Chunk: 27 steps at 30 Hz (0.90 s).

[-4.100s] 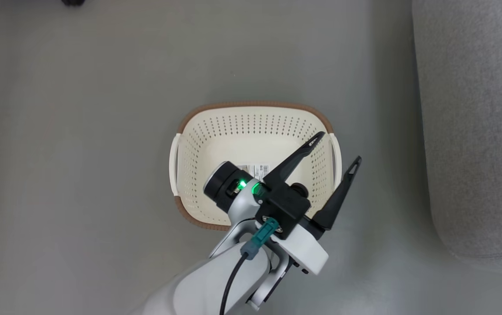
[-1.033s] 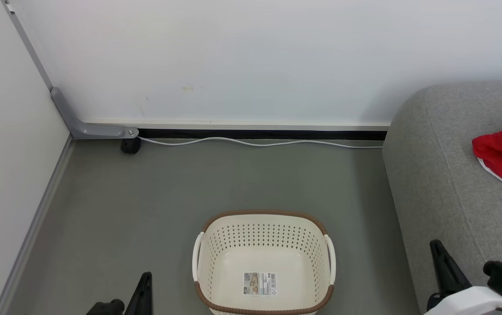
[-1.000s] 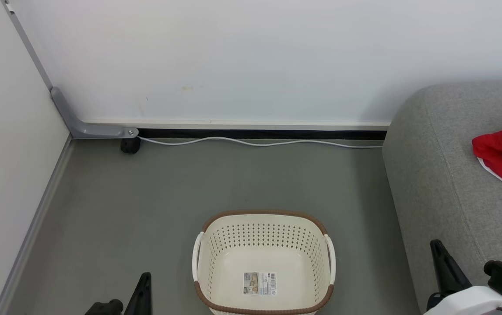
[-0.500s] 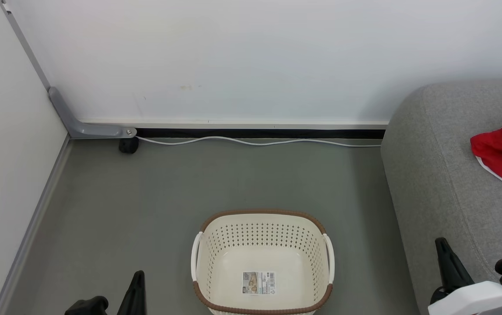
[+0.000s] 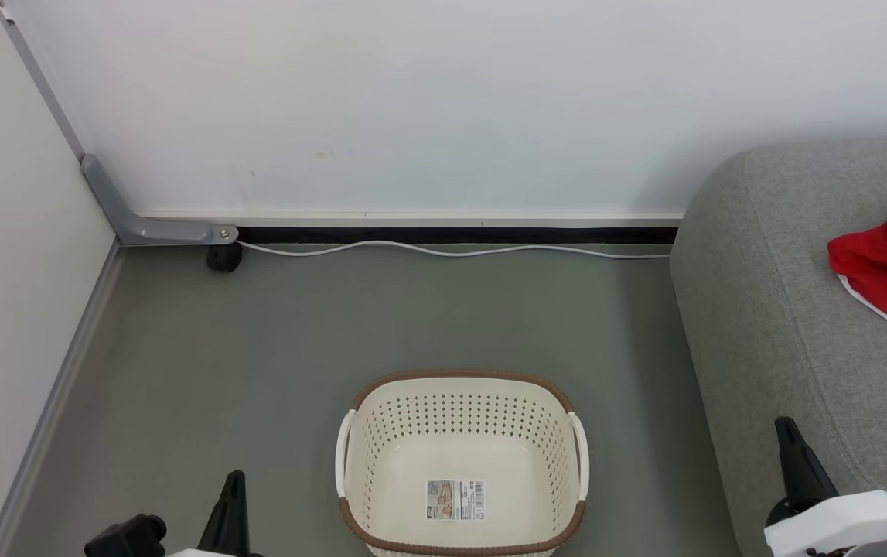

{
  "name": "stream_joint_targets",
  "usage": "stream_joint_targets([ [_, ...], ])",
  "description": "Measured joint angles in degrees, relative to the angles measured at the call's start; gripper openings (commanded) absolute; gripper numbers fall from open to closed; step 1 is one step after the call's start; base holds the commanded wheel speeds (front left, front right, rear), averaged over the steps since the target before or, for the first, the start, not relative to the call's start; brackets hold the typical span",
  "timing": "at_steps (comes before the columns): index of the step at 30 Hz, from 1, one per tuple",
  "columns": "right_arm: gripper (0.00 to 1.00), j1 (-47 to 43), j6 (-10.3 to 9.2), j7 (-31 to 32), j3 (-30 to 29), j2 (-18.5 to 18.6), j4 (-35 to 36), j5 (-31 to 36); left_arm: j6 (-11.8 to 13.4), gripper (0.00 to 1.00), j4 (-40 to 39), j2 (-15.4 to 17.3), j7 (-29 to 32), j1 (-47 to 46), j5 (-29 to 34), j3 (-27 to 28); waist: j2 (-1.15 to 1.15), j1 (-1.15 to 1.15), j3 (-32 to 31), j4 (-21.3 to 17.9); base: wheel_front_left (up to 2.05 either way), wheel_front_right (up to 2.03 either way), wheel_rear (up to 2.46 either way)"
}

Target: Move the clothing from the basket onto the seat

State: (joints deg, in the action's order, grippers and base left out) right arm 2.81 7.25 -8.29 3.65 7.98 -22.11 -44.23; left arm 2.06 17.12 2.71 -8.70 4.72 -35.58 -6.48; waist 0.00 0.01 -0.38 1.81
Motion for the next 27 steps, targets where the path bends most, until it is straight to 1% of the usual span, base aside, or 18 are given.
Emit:
stream_joint_targets([
  [27,0.0,0.2,-0.01,4.3,-3.4,-1.8,1.8,-14.5,-2.8,0.0,-0.4,0.1,4.3,-2.0,-17.6,3.0,0.0,0.0,0.2,-0.6,0.0,0.0,0.0],
])
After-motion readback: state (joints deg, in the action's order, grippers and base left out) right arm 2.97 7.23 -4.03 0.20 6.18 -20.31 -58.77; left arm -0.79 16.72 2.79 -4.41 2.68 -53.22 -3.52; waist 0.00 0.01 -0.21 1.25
